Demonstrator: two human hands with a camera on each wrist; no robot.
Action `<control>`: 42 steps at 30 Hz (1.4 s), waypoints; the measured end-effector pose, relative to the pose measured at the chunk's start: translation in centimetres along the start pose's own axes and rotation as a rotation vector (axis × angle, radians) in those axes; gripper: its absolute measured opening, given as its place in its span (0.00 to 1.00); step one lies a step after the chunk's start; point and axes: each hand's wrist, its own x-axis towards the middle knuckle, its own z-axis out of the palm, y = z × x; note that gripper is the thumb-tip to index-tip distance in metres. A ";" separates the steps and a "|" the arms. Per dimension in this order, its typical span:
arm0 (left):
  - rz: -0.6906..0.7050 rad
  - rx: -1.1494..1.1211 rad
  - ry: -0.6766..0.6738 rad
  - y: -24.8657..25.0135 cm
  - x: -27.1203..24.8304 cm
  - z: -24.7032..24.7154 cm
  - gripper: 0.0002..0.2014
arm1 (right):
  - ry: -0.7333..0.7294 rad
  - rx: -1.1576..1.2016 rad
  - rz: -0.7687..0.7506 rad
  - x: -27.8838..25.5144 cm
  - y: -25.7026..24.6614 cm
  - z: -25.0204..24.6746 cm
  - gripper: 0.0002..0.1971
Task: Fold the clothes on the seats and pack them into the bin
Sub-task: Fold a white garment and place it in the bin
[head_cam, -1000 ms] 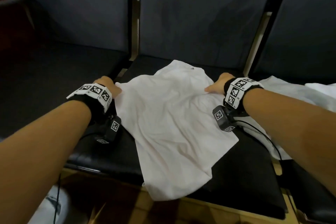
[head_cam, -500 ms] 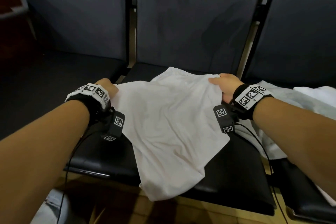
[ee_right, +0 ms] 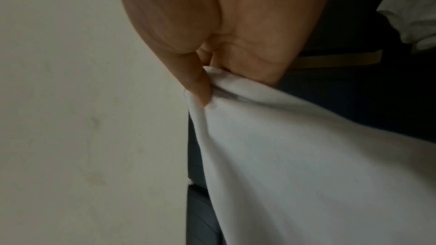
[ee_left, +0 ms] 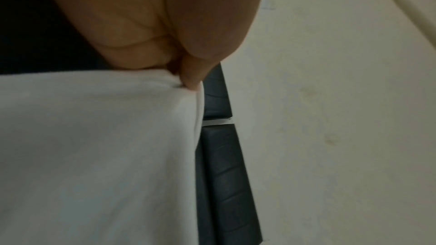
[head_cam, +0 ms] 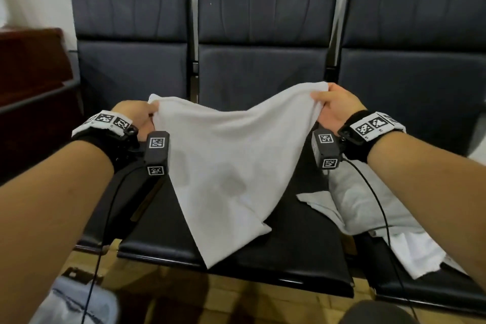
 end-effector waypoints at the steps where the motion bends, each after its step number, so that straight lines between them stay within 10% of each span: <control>1: 0.042 -0.060 -0.026 0.8 -0.3 -0.1 0.22 | -0.021 0.057 0.011 -0.7 -1.0 -0.1 0.10; 7: 0.103 -0.140 -0.053 5.0 -4.9 -1.4 0.21 | -0.041 -0.044 0.228 -4.1 -3.0 -0.7 0.14; 14: 0.144 -0.340 -0.053 9.1 -8.4 -3.9 0.10 | 0.073 0.011 -0.127 -5.0 -7.3 -0.4 0.08; 28: 0.337 0.135 0.117 13.1 -8.0 -7.4 0.07 | 0.180 -0.088 -0.120 -4.7 -12.9 -1.9 0.01; 34: 0.328 0.178 0.042 10.3 -4.7 -7.8 0.20 | 0.010 -0.214 -0.043 -6.7 -11.4 -1.0 0.21; 42: 0.344 0.589 0.040 8.7 -5.7 -6.2 0.17 | 0.090 -0.538 -0.062 -3.4 -7.6 -2.4 0.09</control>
